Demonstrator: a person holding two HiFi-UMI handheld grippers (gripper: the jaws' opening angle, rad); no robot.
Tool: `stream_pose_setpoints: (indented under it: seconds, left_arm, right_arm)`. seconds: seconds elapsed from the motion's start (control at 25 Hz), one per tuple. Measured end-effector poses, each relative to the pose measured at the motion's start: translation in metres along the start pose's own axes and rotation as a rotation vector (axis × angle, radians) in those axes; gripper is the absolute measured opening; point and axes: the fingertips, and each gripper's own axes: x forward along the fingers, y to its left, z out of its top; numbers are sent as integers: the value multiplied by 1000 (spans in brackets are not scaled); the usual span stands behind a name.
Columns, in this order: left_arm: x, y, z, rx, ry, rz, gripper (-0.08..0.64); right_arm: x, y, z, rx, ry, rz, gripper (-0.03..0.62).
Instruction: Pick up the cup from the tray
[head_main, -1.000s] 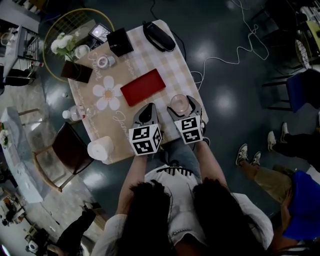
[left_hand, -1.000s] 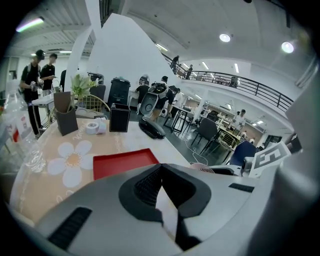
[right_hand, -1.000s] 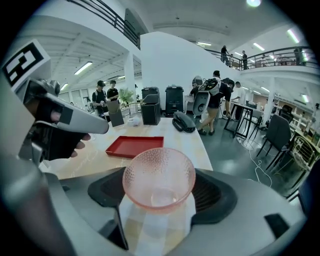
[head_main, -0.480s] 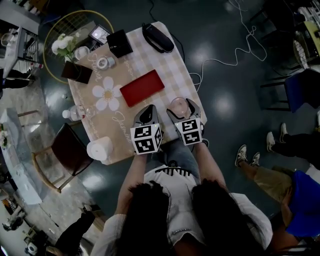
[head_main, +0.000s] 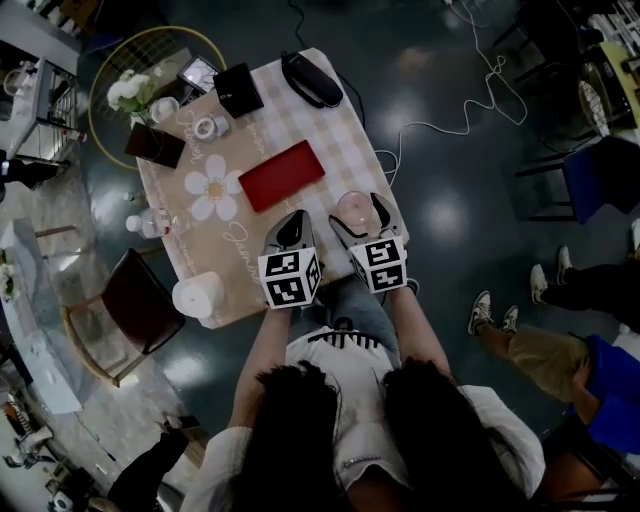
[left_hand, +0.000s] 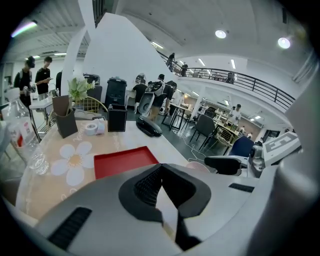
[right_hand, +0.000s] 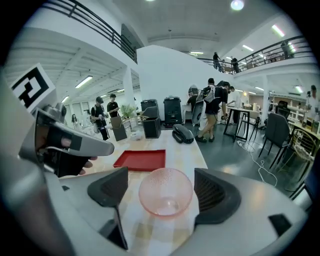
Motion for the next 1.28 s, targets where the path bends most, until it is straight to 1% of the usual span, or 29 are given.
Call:
stream_pose_setpoints:
  seconds: [0.2,0.32,0.48,0.68,0.72,0.76,0.84,1.04,1.2,1.28]
  left_arm:
    - [-11,-2,7,-39,-43,-1,6]
    - [-17,-5,11,-43,-64,-3,8]
    - [-29,-10,11,-62,-97,-10,8]
    - [-42,-12,10,-68,-126,-6,8]
    - [-46,-12,10,-75,-133,-6,8]
    - [-49,-12,10,-84,-141,-7,8]
    - [-59,-11,12,-98,-160,-4,8]
    - [-80,-10,8,-93,-188,5,8]
    - [-91,-8,5,-93,-204,7,8]
    - [-97,-7,3,-91,-210,7,6]
  right_arm:
    - [-16,4,20,-43,-52,-22,399]
    - [-25,9,32,-41,-80,-12,399]
    - [-34,29,34,-15,-67,69,397]
    - [-45,55,38,3,-78,140,393]
    - [-47,59,40,10,-82,146,376]
    - [-50,61,41,14,-87,144,334]
    - [-55,66,45,13,-100,129,218]
    - [-68,78,46,39,-114,120,35]
    - [-74,91,45,51,-118,137,9]
    - [-76,90,44,56,-119,99,9]
